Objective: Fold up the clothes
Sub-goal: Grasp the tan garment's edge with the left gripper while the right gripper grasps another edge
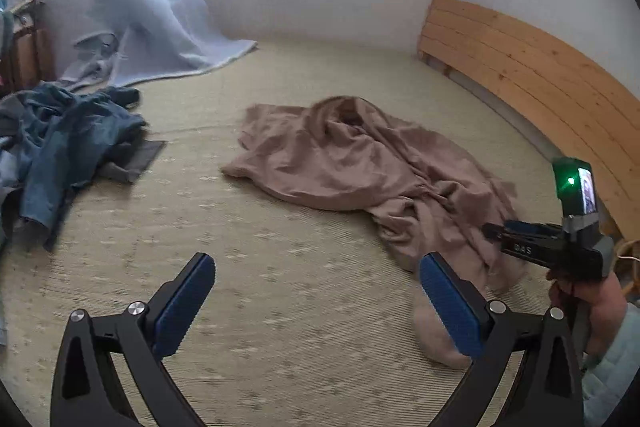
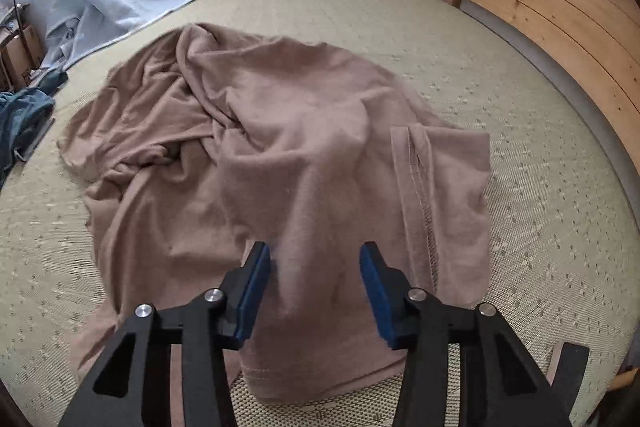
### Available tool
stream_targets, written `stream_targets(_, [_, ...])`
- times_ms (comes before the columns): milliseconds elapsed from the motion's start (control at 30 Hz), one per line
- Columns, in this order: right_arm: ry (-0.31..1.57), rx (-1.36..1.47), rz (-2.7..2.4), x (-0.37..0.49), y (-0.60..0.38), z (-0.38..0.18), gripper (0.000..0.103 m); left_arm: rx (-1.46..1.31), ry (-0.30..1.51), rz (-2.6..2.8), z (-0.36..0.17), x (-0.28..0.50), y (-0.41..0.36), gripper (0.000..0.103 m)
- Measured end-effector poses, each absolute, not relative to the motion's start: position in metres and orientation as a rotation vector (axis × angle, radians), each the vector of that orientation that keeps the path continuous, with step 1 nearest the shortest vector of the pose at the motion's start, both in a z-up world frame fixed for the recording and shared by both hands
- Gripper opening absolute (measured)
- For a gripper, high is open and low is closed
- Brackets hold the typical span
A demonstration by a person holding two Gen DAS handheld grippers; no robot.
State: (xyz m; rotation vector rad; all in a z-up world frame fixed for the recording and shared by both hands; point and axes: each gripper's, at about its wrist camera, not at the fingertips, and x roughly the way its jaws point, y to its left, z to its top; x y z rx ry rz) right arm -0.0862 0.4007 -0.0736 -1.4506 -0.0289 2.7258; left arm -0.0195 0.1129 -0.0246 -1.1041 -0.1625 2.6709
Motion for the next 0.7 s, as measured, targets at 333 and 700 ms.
stream_targets(333, [0.025, -1.441, 2.779, -0.075, 0.413, -0.063, 0.052, -1.160, -0.216, 2.418, -0.047, -0.016, 0.159, 0.093])
stream_targets(700, [0.047, -1.398, 2.822, -0.057, 0.433, -0.053, 0.053, -1.285, -0.225, 2.298, -0.081, -0.016, 0.197, 0.071])
